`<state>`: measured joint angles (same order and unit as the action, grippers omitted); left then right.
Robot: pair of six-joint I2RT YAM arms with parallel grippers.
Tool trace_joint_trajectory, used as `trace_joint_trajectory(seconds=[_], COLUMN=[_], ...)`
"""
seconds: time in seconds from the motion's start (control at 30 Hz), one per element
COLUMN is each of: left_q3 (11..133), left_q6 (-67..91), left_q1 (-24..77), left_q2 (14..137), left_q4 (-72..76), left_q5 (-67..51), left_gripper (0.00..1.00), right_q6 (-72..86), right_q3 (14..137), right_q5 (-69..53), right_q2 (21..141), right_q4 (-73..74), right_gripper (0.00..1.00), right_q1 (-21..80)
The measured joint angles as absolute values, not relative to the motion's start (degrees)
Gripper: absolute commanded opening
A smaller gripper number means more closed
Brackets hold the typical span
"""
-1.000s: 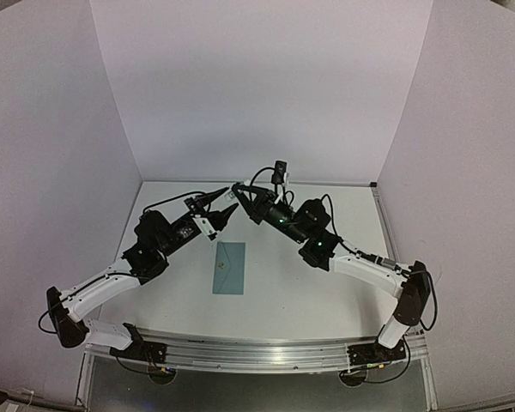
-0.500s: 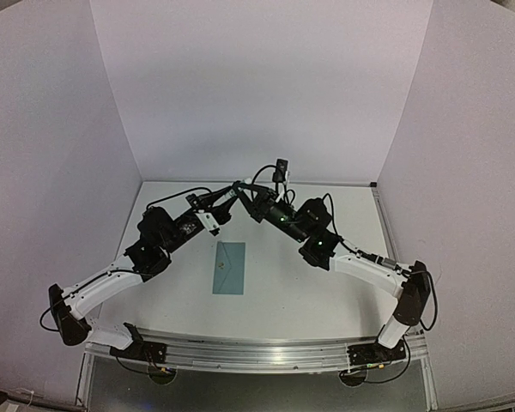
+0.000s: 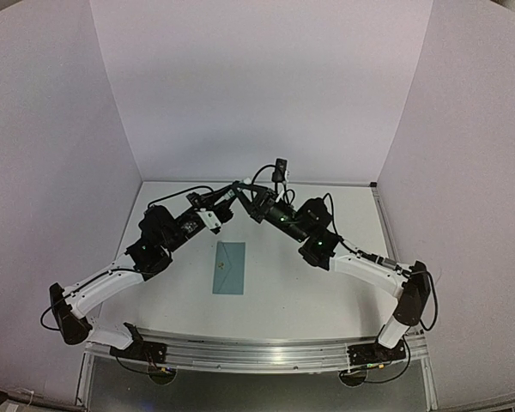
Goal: Place the letter into the envelope and seal it
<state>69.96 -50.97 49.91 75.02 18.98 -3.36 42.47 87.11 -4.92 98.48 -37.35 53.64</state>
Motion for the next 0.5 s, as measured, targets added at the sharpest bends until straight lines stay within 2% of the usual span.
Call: trace_joint_trajectory(seconds=[0.17, 0.2, 0.23, 0.27, 0.33, 0.4, 0.5], left_q3=[70.11, 70.11, 70.11, 70.11, 70.11, 70.11, 70.11], left_q6=[-50.67, -50.66, -50.63, -50.57, -50.49, -50.33, -49.04], left_q1=[49.95, 49.95, 49.95, 49.95, 49.95, 49.94, 49.71], left_q2=[75.02, 75.02, 75.02, 75.00, 74.95, 74.94, 74.73], left_q4=[19.03, 19.03, 19.01, 18.97, 18.38, 17.32, 14.08], left_q5=[-3.36, -3.39, -3.40, -3.40, -3.41, -3.25, -2.44], left_gripper=[0.00, 0.00, 0.00, 0.00, 0.00, 0.00, 0.00], right_q6=[42.47, 42.46, 42.44, 42.37, 41.57, 40.11, 36.78], right_q3=[87.22, 87.22, 87.22, 87.22, 87.22, 87.22, 87.12], right_q5=[-4.90, -4.89, -4.89, -4.90, -4.82, -4.28, -0.74], right_q2=[98.48, 98.48, 98.48, 98.48, 98.47, 98.35, 96.82], right_q4=[-37.50, -37.50, -37.49, -37.42, -36.57, -34.09, -25.11], right_gripper=[0.03, 0.12, 0.29, 0.41, 0.60, 0.73, 0.80], right_q1=[53.67, 53.67, 53.68, 53.69, 53.70, 53.79, 53.91])
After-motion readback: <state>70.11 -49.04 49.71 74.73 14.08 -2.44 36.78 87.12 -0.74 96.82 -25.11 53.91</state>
